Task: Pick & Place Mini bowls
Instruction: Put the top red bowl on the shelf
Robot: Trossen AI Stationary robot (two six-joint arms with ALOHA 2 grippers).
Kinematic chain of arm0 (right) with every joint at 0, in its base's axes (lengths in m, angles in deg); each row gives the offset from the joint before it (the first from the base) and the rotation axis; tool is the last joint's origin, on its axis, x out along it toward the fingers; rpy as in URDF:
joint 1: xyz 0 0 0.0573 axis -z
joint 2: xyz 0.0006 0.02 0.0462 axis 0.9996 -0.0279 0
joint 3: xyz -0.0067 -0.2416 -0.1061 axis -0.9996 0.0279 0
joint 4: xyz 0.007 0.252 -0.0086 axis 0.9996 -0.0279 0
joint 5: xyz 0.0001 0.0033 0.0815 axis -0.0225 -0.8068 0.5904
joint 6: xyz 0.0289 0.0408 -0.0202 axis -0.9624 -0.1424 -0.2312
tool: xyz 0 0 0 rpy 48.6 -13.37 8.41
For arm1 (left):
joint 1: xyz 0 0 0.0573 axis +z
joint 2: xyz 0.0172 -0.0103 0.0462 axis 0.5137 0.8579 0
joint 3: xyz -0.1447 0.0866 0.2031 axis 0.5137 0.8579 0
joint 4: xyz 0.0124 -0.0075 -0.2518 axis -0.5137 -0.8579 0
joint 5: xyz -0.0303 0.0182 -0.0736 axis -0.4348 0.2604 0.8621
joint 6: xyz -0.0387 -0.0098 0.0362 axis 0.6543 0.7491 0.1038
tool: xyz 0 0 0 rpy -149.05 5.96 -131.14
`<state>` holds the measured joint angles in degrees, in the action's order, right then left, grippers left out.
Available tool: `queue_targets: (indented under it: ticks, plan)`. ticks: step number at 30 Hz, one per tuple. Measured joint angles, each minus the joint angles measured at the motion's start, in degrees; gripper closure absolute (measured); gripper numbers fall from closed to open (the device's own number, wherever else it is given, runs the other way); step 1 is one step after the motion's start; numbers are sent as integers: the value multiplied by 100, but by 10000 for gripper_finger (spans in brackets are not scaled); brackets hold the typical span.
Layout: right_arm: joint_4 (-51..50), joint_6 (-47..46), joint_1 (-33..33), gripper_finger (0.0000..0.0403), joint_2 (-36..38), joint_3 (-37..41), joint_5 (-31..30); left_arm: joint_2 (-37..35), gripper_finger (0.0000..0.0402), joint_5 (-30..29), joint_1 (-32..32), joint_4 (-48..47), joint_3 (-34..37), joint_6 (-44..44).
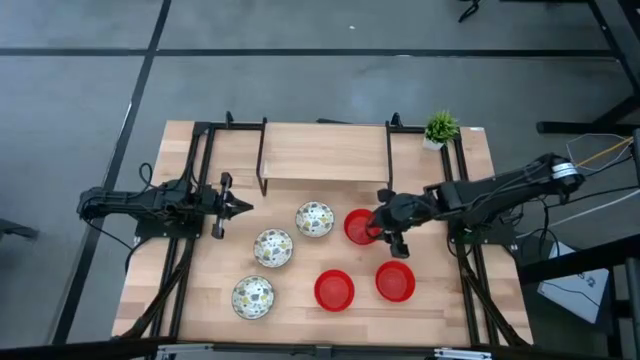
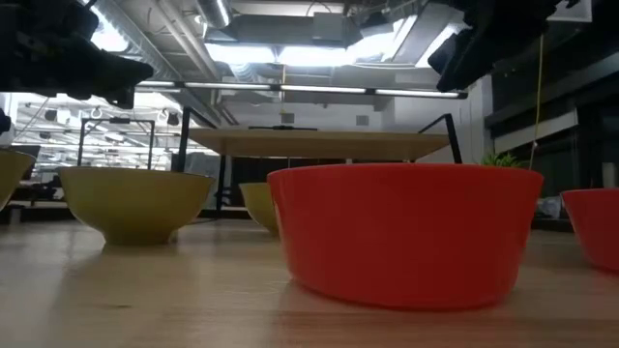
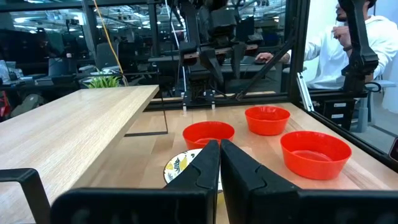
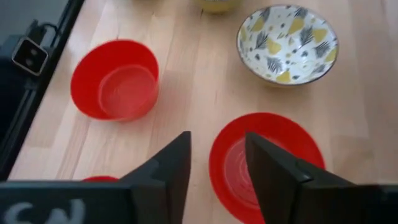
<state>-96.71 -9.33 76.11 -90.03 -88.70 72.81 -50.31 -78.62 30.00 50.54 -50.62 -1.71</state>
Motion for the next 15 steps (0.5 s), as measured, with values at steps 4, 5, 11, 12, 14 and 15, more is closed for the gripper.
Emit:
queue_targets:
  ticks: [4, 5, 11, 12, 14, 15]
  plan:
    - [-13, 2, -66, 227, -207, 0, 10, 0, 393, 2, 1, -1, -2, 0]
    - [-18, 0, -77, 226, -255, 0, 12, 0, 393, 0, -1, 0, -2, 0]
    - [-57, 2, -79, 235, -583, 0, 9, 0, 389, 1, 0, 0, -1, 0]
    - [-64, 10, -79, 237, -643, 0, 7, 0, 389, 1, 1, -1, -2, 0]
    - [-59, 94, -79, 241, -751, 0, 5, 0, 391, 0, -1, -1, -2, 0]
    - [-59, 145, -79, 243, -799, 0, -8, 0, 391, 0, 1, -1, -2, 0]
